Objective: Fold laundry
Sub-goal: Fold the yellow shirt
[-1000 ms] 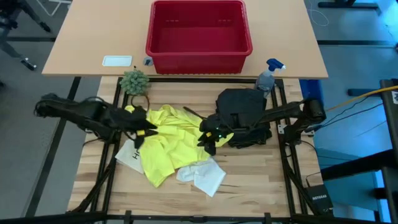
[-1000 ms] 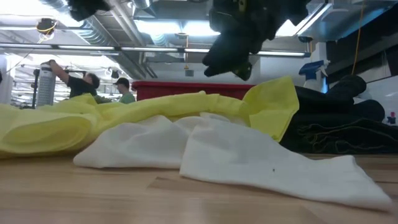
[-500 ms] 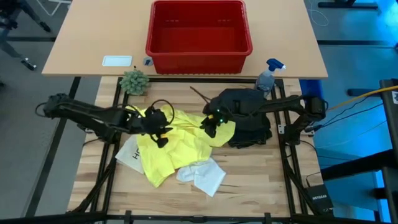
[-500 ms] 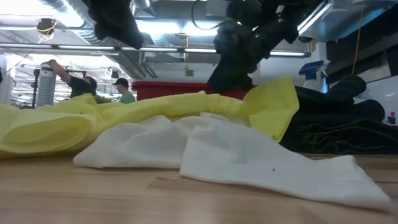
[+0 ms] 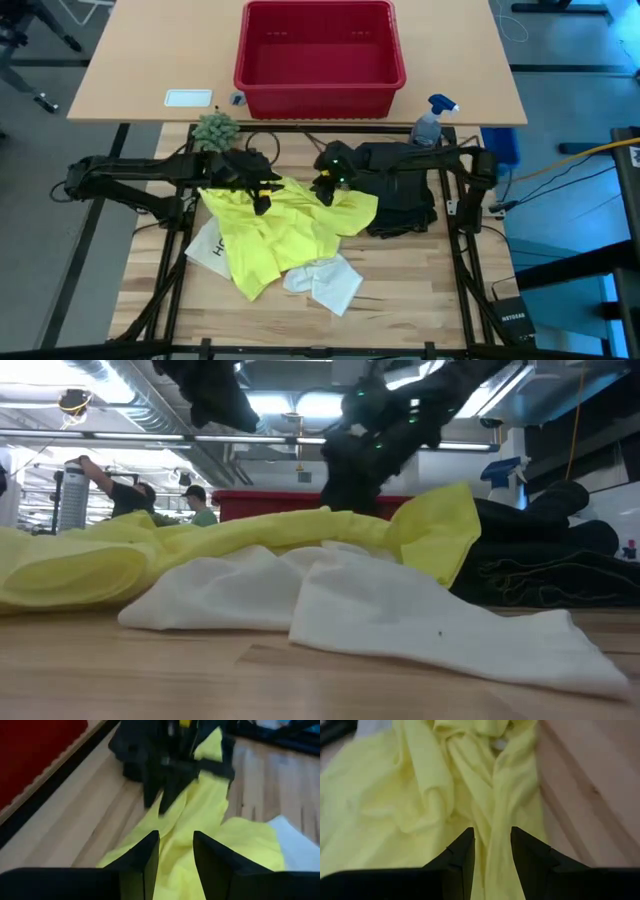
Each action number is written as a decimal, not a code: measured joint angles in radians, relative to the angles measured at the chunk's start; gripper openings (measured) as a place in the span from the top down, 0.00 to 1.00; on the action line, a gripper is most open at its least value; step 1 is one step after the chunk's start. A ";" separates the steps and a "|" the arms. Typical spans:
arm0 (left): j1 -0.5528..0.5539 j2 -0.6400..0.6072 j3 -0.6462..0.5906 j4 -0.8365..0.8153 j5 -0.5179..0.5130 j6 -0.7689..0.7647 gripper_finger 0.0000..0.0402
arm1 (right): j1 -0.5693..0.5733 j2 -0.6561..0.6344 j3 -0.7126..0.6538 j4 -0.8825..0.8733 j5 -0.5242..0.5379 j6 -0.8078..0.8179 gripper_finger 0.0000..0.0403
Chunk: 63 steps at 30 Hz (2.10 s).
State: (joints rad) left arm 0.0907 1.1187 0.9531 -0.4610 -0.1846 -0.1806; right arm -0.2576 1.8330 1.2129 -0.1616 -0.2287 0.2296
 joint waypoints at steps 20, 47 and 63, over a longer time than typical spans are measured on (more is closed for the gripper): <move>0.076 0.000 0.000 -0.003 0.007 -0.003 0.72 | -0.007 0.248 0.183 -0.105 -0.026 -0.072 0.74; 0.100 0.000 0.000 0.106 -0.006 0.080 0.72 | -0.240 -0.162 0.183 -0.359 0.035 -0.108 1.00; 0.205 0.016 0.000 0.085 0.021 0.112 0.72 | -0.447 -0.168 0.183 -0.428 0.130 -0.046 1.00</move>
State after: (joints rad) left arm 0.2955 1.1347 0.9531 -0.3756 -0.1635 -0.0687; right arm -0.7045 1.6650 1.3960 -0.5899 -0.0987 0.1835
